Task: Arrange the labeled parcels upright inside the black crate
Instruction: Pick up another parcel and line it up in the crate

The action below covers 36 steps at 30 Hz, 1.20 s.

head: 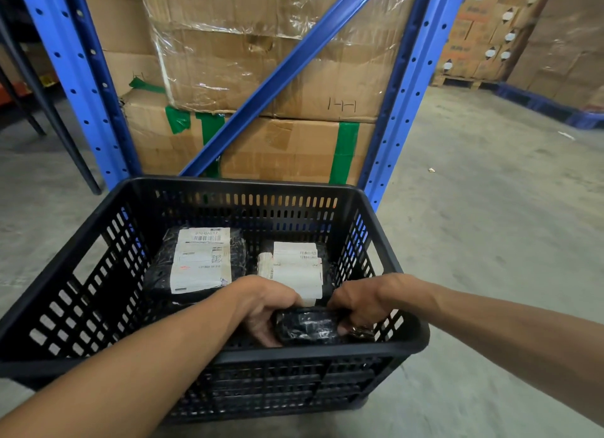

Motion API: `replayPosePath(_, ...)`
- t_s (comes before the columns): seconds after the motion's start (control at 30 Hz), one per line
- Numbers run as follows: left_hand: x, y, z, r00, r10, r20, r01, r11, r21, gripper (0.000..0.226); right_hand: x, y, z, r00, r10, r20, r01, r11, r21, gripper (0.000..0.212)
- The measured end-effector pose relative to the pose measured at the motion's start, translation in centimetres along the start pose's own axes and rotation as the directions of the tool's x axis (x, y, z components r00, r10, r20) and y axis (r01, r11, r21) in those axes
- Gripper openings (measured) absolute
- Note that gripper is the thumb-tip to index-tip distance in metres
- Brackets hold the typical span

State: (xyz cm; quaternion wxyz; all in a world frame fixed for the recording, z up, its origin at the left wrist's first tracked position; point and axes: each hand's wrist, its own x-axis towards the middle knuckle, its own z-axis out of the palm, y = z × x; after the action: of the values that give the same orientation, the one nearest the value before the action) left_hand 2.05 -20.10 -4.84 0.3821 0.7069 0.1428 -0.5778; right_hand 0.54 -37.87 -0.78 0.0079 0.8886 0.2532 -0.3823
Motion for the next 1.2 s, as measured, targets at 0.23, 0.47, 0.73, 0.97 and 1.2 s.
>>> replayPosePath(0.23,-0.4,-0.6,-3.2,0.906,0.269,-0.327,-0.301,0.952,-0.049,0.075,-1.1,1.1,-2.3,0.986,0.05,-0.16,-0.002,0.958,0.287,0.027)
replayPosePath(0.47,-2.3,1.0,-4.0,0.544,0.564,-0.622,-0.8,0.573,-0.18,0.078,-3.5,4.4,-5.3,0.941,0.003,-0.339,0.264,0.619,0.74,0.035)
replayPosePath(0.73,-3.1,0.9,-4.9,0.302,0.59,-0.749,-0.858,0.511,0.057,0.095,-2.7,5.1,-8.1,0.888,0.067,-0.455,0.423,0.271,0.865,0.032)
replayPosePath(0.97,-2.9,0.5,-5.8,0.535,0.357,-0.766,-0.832,0.383,-0.402,0.088,-0.6,4.5,-7.9,0.84,0.138,-0.525,0.534,-0.035,0.845,0.053)
replayPosePath(1.2,-2.5,1.5,-5.0,0.501,0.444,-0.743,-0.858,0.141,-0.494,0.054,0.5,4.2,-6.9,0.873,0.14,-0.468,0.485,-0.139,0.863,0.047)
